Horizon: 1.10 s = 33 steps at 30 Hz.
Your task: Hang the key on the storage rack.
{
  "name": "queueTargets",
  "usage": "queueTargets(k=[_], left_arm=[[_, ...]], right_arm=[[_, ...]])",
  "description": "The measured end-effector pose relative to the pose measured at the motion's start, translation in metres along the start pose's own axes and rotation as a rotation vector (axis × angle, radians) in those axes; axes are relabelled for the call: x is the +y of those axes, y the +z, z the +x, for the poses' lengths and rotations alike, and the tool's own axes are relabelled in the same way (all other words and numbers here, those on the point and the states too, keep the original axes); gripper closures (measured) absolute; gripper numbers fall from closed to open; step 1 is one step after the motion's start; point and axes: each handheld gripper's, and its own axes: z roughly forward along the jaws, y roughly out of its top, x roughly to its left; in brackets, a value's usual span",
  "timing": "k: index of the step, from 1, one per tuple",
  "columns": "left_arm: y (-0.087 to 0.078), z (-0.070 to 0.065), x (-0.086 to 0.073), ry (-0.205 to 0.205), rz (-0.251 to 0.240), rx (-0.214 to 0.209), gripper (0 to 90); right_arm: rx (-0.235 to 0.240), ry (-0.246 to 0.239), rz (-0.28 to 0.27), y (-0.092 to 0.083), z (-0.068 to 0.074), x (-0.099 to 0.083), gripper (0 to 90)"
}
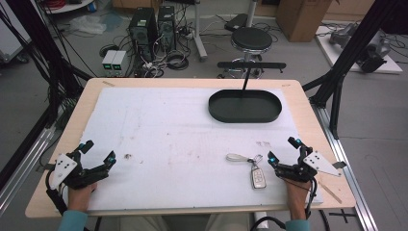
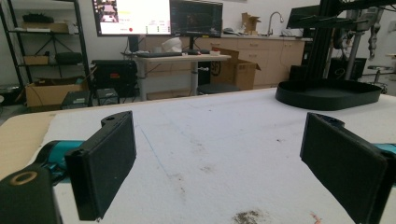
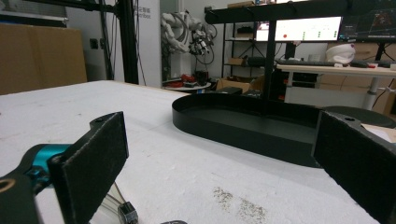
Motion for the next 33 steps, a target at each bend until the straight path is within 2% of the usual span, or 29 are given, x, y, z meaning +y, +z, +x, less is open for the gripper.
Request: queueTargets(k=[19, 23, 25, 27, 30, 33], left_arm=[[-0.001, 0.000, 0.000, 0.005, -0.014, -0.003, 10.9], [-0.001, 0.000, 0.000, 0.003, -0.013, -0.003, 11.0], [-0.001, 0.000, 0.000, 0.005, -0.013, -0.003, 10.9], [-0.001, 0.000, 0.000, 0.004, -0.014, -0.003, 11.0], [-0.001, 0.000, 0.000, 0.005, -0.014, -0.004, 11.0], [-0.001, -0.001, 0.000, 0.004, -0.015, -0.003, 10.9]], right_arm=[[-0.001, -0.006, 0.003, 0.000, 0.000, 0.000, 3.0], [-0.002, 0.006, 0.007, 0.000, 0.000, 0.001, 3.0], [0.004, 0.023, 0.015, 0.001, -0.003, 0.001, 3.0], [0.001, 0.009, 0.038, 0.001, -0.004, 0.003, 3.0], [0.021, 0.003, 0.044, 0.001, -0.005, 0.010, 3.0], [0.066, -0.006, 0.071, 0.004, -0.005, 0.019, 3.0]])
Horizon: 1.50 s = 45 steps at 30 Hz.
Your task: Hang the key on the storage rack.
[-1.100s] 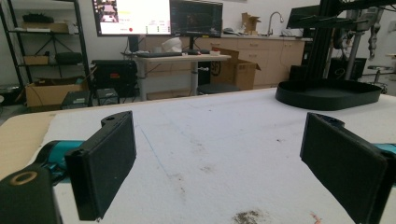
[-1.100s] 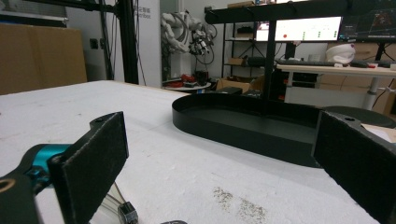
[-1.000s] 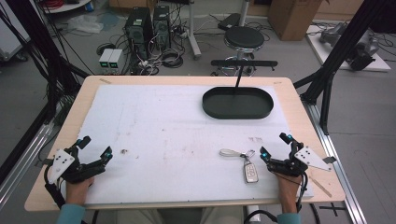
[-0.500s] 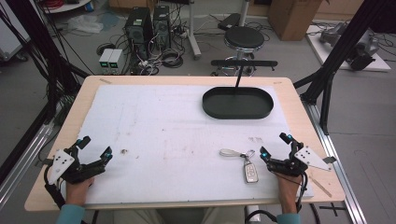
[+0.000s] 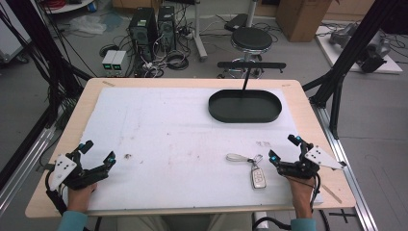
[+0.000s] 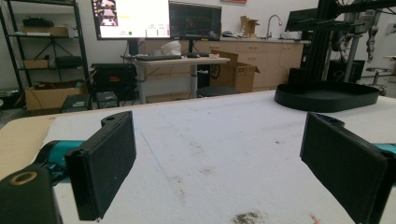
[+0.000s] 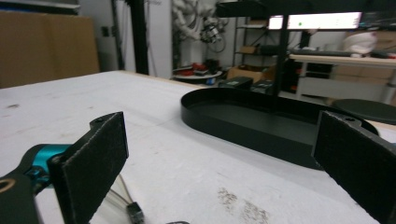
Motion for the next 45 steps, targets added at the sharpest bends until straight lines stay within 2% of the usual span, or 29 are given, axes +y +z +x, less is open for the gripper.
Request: queueTargets(k=[6, 7, 8, 10, 12, 13, 14, 19, 21, 22, 23, 25, 26, 27, 34, 36, 37, 38, 43, 45], left_arm=[[0.000, 0.000, 0.000, -0.001, -0.001, -0.001, 10.9], [0.000, 0.000, 0.000, -0.001, -0.001, -0.001, 10.9], [0.000, 0.000, 0.000, -0.001, 0.000, -0.001, 10.9], [0.000, 0.000, 0.000, -0.001, -0.001, -0.001, 10.9], [0.000, 0.000, 0.000, -0.001, -0.001, -0.001, 10.9], [0.000, 0.000, 0.000, 0.000, 0.000, -0.001, 10.9], [0.000, 0.000, 0.000, -0.001, -0.001, -0.001, 10.9], [0.000, 0.000, 0.000, 0.000, -0.001, 0.000, 11.0], [0.000, 0.000, 0.000, 0.001, 0.000, 0.000, 11.0], [0.000, 0.000, 0.000, 0.001, 0.000, 0.000, 11.0], [0.000, 0.000, 0.000, 0.000, 0.000, -0.001, 10.9], [0.000, 0.000, 0.000, -0.001, -0.001, -0.002, 10.9], [0.000, 0.000, 0.000, 0.000, 0.000, -0.001, 10.9], [0.000, 0.000, 0.000, 0.001, 0.001, -0.001, 10.9], [0.000, 0.000, 0.000, 0.000, 0.000, -0.001, 10.9], [0.000, 0.000, 0.000, 0.000, 0.000, -0.001, 10.9], [0.000, 0.000, 0.000, 0.000, 0.000, -0.001, 10.9], [0.000, 0.000, 0.000, 0.000, 0.000, -0.001, 11.0], [0.000, 0.000, 0.000, 0.000, -0.001, -0.002, 10.9], [0.000, 0.000, 0.000, -0.001, 0.000, -0.002, 10.9]], right_arm=[[0.098, -0.068, 0.099, 0.008, -0.001, 0.025, 3.0], [0.098, -0.068, 0.099, 0.008, -0.001, 0.025, 3.0], [0.118, -0.088, 0.113, 0.010, -0.001, 0.029, 3.1], [0.181, -0.123, 0.174, 0.017, -0.001, 0.040, 3.1], [0.197, -0.133, 0.187, 0.018, 0.000, 0.042, 3.1], [0.212, -0.153, 0.213, 0.021, 0.001, 0.046, 3.1], [0.258, -0.172, 0.256, 0.026, 0.002, 0.051, 3.2], [0.328, -0.209, 0.346, 0.040, 0.003, 0.059, 3.2], [0.349, -0.222, 0.394, 0.046, 0.004, 0.060, 3.2], [0.349, -0.222, 0.394, 0.046, 0.004, 0.060, 3.2], [0.370, -0.238, 0.436, 0.051, 0.004, 0.060, 3.2], [0.389, -0.254, 0.470, 0.056, 0.005, 0.060, 3.2], [0.389, -0.254, 0.470, 0.056, 0.005, 0.060, 3.2], [0.400, -0.252, 0.499, 0.060, 0.005, 0.059, 3.3], [0.431, -0.267, 0.563, 0.072, 0.006, 0.060, 5.0], [0.451, -0.289, 0.603, 0.078, 0.008, 0.062, 5.4], [0.451, -0.289, 0.603, 0.078, 0.008, 0.062, 5.4], [0.459, -0.315, 0.630, 0.083, 0.011, 0.063, 5.6], [0.482, -0.344, 0.674, 0.092, 0.015, 0.064, 5.6], [0.500, -0.363, 0.712, 0.099, 0.020, 0.063, 7.0]])
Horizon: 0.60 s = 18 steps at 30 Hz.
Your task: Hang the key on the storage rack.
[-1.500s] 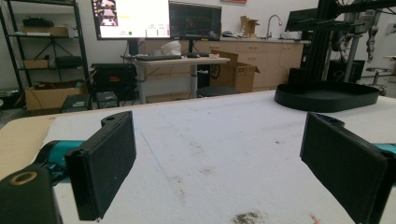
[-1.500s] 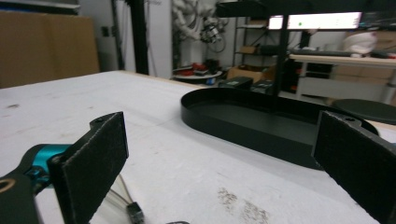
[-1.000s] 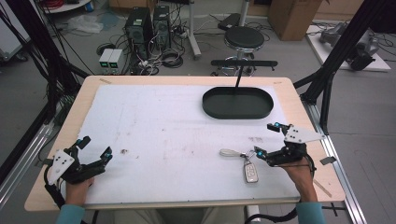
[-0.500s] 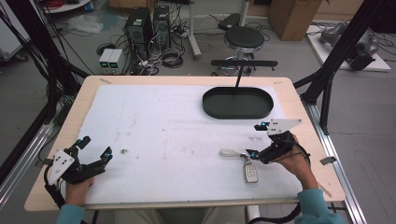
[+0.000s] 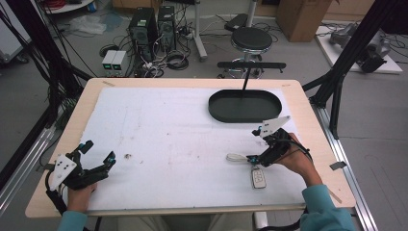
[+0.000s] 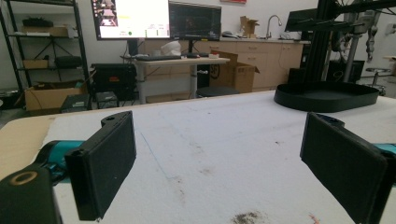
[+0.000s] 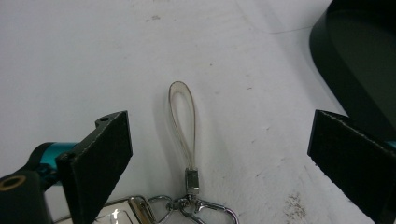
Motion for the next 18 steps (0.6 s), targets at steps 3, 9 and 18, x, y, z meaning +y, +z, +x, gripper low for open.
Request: queueTargets(k=[3, 9, 18], left_arm=[[0.000, 0.000, 0.000, 0.001, 0.000, 0.001, 11.0], [0.000, 0.000, 0.000, 0.001, -0.001, 0.001, 10.9], [0.000, 0.000, 0.000, 0.001, 0.000, 0.000, 10.9]], right_arm=[[0.017, -0.018, 0.051, 0.006, 0.001, 0.004, 7.3], [0.059, -0.052, 0.113, 0.015, -0.001, 0.009, 17.6], [0.075, -0.056, 0.194, 0.023, -0.003, 0.007, 27.2]])
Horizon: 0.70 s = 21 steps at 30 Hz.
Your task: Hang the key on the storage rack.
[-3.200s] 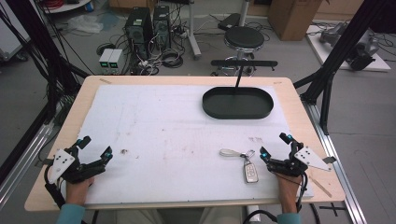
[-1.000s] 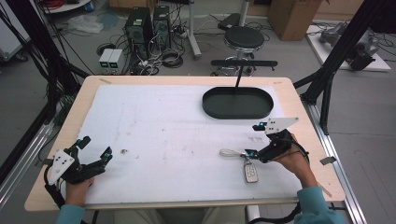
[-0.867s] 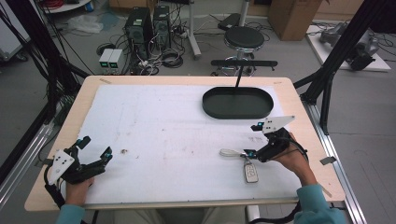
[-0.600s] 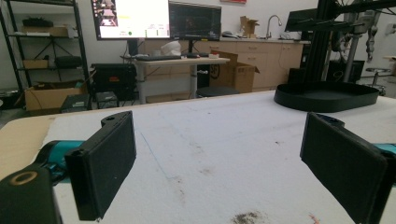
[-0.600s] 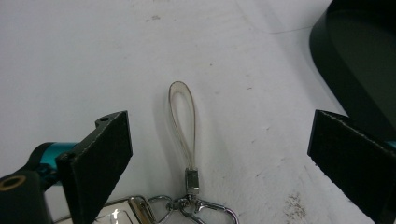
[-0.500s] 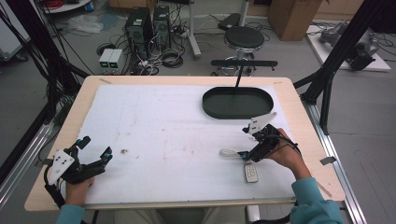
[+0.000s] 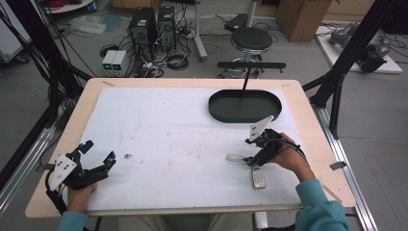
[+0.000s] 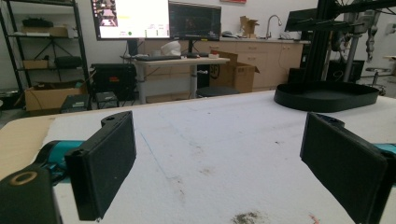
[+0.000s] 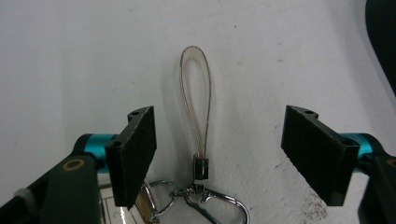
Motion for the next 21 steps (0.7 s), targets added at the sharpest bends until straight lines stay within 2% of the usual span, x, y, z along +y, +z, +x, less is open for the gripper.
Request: queueTargets(k=[2, 3, 9, 11, 21], left_arm=[[0.000, 0.000, 0.000, -0.001, 0.000, 0.000, 10.9], [0.000, 0.000, 0.000, -0.001, 0.000, 0.000, 11.0], [0.000, 0.000, 0.000, 0.001, -0.001, -0.001, 10.9], [0.000, 0.000, 0.000, 0.001, -0.002, 0.000, 10.9], [0.000, 0.000, 0.000, 0.001, -0.001, -0.001, 11.0]], right_arm=[[-0.005, 0.000, 0.009, 0.001, 0.000, 0.000, 28.2], [-0.003, 0.001, 0.034, 0.003, -0.001, 0.000, 32.6], [0.014, -0.010, 0.084, 0.009, 0.000, 0.002, 42.8], [0.019, 0.007, 0.108, 0.010, 0.000, 0.003, 46.9], [0.030, -0.022, 0.173, 0.016, 0.000, 0.009, 55.0]])
